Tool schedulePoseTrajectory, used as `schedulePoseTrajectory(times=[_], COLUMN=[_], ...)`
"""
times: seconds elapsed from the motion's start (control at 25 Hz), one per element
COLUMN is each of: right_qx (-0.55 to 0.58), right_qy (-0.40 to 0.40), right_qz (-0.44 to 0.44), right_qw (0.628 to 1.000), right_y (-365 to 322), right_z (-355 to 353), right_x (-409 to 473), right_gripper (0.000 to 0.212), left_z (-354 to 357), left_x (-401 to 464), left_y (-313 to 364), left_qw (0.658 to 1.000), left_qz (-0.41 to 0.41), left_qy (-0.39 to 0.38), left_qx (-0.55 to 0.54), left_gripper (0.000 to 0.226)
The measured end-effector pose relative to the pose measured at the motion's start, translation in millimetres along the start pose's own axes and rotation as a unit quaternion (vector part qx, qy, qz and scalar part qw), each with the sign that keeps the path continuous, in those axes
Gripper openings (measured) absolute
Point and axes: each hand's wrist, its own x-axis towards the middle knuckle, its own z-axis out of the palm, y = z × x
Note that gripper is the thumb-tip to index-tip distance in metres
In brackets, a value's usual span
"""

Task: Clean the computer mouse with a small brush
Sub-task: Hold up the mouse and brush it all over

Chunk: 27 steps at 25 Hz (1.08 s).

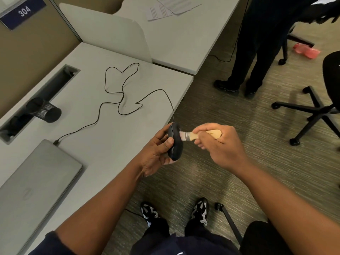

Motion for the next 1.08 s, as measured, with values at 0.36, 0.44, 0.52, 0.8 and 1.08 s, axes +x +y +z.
schedulePoseTrajectory(times=[0.36, 0.44, 0.52, 0.8, 1.08], right_qx=[-0.01, -0.005, -0.017, -0.02, -0.027], right_qy=[0.008, 0.034, 0.028, 0.032, 0.013], right_qz=[-0.015, -0.039, -0.04, -0.034, -0.001], right_qw=[1.0, 0.999, 0.999, 0.999, 1.0], right_y=[2, -3, -5, -4, 1], right_z=[2, 3, 4, 3, 2], right_x=[-2, 3, 7, 4, 1], right_gripper=[0.021, 0.017, 0.017, 0.019, 0.023], left_z=[3, 3, 6, 3, 5], left_x=[0, -1, 0, 1, 6], left_y=[3, 3, 4, 3, 2], left_qw=[1.0, 1.0, 1.0, 1.0, 1.0], left_qz=[0.003, 0.003, 0.006, 0.002, -0.004], left_qy=[0.0, -0.004, -0.006, -0.004, 0.013], left_qx=[0.007, 0.009, 0.014, 0.0, 0.002], left_gripper=[0.057, 0.057, 0.058, 0.059, 0.063])
